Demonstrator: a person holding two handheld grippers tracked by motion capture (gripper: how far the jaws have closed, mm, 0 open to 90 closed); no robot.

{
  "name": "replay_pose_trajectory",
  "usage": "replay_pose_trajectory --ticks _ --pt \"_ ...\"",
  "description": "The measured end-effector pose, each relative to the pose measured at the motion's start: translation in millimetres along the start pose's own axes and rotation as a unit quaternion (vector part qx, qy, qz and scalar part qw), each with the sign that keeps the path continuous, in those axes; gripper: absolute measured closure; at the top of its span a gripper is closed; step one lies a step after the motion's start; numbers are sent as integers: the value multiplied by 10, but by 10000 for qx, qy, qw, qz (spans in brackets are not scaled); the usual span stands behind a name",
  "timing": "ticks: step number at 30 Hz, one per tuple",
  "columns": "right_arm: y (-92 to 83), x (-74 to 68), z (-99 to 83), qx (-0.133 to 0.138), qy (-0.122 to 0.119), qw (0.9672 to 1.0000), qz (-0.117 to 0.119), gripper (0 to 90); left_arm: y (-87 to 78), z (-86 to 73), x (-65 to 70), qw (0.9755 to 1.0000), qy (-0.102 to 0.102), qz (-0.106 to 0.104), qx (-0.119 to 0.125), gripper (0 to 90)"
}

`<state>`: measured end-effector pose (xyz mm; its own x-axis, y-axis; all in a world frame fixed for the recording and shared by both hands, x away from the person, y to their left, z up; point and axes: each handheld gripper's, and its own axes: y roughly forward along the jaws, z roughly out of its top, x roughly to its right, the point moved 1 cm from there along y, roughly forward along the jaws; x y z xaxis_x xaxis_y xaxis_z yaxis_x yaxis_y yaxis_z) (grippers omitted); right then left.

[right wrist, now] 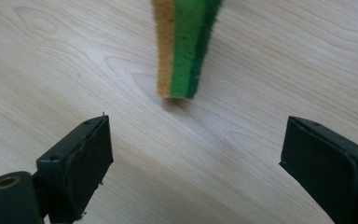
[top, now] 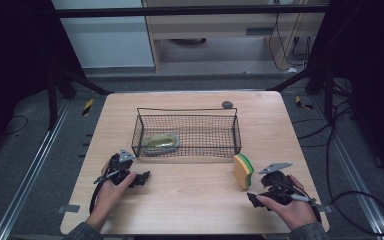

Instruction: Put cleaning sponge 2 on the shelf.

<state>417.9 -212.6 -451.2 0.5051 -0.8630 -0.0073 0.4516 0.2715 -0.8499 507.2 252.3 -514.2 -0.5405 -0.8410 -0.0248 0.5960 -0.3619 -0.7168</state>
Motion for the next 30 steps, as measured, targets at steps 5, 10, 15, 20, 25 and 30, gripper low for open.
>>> replay_pose_trajectory --ticks 5,10,15,20,25,30 --pt "-41 -69 81 -119 -86 9999 14 124 11 -10 -6 10000 -24 -20 93 0" --pt "-99 -87 213 -104 -90 9999 73 171 12 -9 -8 10000 -22 -19 94 0" --pt "-130 -85 364 -106 -117 9998 121 218 13 -9 -8 10000 -22 -19 94 0" --pt "-89 -88 521 -172 -188 9996 116 239 13 -9 -8 10000 -21 -17 94 0" --pt "33 -28 665 -251 -95 9996 114 277 13 -9 -8 10000 -22 -18 94 0" --pt "157 36 785 -314 -76 9994 94 344 13 -9 -8 10000 -22 -17 94 0"
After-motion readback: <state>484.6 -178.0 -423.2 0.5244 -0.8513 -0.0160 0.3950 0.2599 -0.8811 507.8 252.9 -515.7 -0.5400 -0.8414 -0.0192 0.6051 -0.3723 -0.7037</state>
